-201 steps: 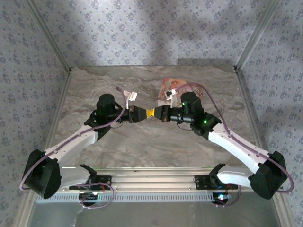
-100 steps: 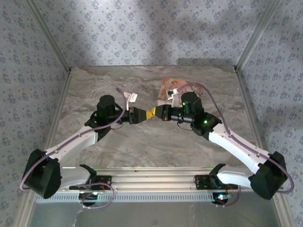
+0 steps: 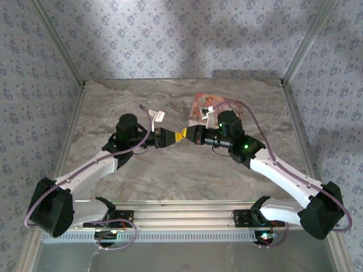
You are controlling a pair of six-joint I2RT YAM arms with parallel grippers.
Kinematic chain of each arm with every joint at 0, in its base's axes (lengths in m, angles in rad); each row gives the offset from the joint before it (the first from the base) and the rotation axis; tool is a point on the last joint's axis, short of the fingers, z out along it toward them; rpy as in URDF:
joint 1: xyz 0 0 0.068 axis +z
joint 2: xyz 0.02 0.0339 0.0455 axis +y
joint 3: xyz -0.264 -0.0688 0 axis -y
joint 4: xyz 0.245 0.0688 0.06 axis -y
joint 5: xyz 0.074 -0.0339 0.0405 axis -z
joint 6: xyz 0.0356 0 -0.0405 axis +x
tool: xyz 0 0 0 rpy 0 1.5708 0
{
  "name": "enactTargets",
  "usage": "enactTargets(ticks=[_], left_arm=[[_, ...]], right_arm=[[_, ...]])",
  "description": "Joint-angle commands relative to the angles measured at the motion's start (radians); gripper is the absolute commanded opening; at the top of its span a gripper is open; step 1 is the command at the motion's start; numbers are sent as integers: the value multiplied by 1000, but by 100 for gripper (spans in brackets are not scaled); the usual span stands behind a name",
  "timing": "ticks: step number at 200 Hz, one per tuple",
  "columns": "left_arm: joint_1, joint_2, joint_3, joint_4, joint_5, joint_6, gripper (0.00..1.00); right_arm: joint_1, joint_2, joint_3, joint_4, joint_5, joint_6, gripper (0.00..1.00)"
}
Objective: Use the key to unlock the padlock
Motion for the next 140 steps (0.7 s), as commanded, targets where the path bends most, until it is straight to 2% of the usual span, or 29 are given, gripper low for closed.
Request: enactTargets(ticks=[1,43,81,108,119,135,140], left_arm=[[-8,11,-6,40,22,-2,33],[-9,21,-2,49,23,-7,33],[-10,30,3,48,25,-8,24],[-10,41,-4,57,25,-13,23],[-11,44,-5,60,29,-15,17],[-11,44,-5,61,28,-20,0],[-11,44,-5,61,26,-21,0]], right_arm=[[3,-14,-10,25,9,18,0],[4,-12,-11,28,6,22,0],[8,-11,-13,33,5,24,0],[9,-12,-12,35,6,27,0],[9,-11,-14,33,8,27,0],[10,-11,-15,35,8,30,0],[9,-11,-16,35,8,31,0]])
